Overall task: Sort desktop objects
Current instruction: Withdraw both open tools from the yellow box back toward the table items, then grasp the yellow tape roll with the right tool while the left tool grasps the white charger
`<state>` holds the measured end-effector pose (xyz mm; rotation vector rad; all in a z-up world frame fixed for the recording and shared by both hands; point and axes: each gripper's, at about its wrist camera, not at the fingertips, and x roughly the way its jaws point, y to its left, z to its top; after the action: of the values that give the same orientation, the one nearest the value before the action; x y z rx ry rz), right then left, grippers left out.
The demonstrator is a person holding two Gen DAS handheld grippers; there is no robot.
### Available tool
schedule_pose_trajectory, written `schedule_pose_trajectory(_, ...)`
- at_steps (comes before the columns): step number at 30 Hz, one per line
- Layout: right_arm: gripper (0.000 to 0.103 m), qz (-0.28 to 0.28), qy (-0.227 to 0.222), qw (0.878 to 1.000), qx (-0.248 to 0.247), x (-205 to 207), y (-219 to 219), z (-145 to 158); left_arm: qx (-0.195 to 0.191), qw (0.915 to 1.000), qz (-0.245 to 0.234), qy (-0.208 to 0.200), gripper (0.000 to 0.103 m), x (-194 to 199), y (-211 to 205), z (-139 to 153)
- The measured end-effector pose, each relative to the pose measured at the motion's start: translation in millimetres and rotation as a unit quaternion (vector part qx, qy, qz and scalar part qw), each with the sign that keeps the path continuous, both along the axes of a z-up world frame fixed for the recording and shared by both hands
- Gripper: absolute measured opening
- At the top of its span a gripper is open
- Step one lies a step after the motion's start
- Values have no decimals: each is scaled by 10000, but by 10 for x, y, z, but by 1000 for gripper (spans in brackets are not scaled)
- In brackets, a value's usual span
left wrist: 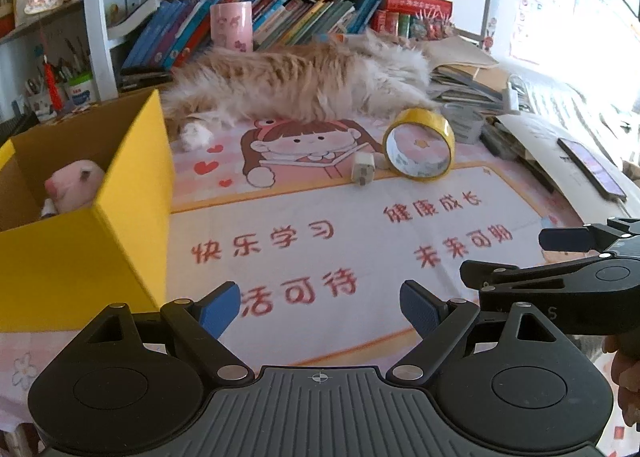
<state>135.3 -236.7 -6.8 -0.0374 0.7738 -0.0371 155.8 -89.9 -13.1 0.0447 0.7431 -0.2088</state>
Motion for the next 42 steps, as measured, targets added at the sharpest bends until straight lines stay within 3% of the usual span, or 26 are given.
schedule_pose_trajectory(20, 86, 728, 183, 9968, 288, 832, -448, -132, 363, 9960, 793, 179, 89, 446, -367, 7)
schedule_pose_trajectory(34, 85, 537, -136, 9980, 316, 1463, -719, -126, 500, 9928, 1035, 323, 89, 629, -410, -34)
schedule_pose_trajectory(36, 85, 694, -124, 9971, 298, 1567, -759, -132, 523, 9928, 1020, 340, 89, 651, -424, -37)
schedule_pose_trajectory(42, 85, 1911, 16, 9814, 188, 1804, -835, -146, 616, 9936, 890, 325, 89, 702, -497, -30)
